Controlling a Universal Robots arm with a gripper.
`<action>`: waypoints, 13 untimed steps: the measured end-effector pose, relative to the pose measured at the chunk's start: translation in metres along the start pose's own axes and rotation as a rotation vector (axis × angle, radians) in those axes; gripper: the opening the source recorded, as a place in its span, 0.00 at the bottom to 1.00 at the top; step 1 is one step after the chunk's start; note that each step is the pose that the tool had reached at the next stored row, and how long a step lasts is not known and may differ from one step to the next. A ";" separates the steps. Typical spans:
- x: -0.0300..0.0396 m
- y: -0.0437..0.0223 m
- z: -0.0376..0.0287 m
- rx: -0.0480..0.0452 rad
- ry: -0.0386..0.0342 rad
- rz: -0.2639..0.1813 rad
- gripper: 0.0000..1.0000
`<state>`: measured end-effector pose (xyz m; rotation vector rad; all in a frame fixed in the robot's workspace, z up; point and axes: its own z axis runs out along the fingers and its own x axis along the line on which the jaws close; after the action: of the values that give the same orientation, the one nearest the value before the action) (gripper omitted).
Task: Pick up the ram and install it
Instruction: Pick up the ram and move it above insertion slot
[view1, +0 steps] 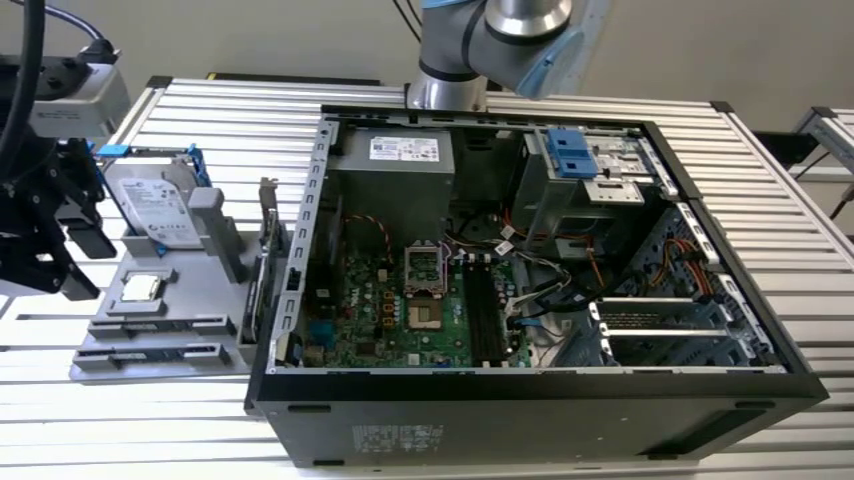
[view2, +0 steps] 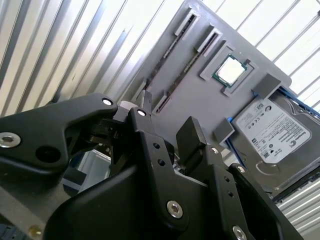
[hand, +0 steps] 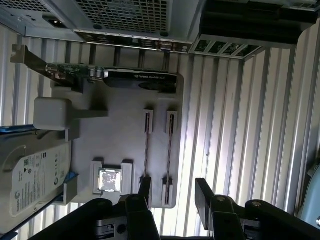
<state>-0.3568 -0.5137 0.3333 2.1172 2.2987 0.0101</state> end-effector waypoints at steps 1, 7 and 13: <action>0.0000 0.0000 0.0006 0.0001 -0.0001 0.000 1.00; 0.0000 -0.0001 0.0041 0.0000 -0.0002 0.000 1.00; 0.0000 -0.0001 0.0081 0.0000 -0.0002 0.000 1.00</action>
<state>-0.3568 -0.5137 0.3251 2.1170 2.2986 0.0098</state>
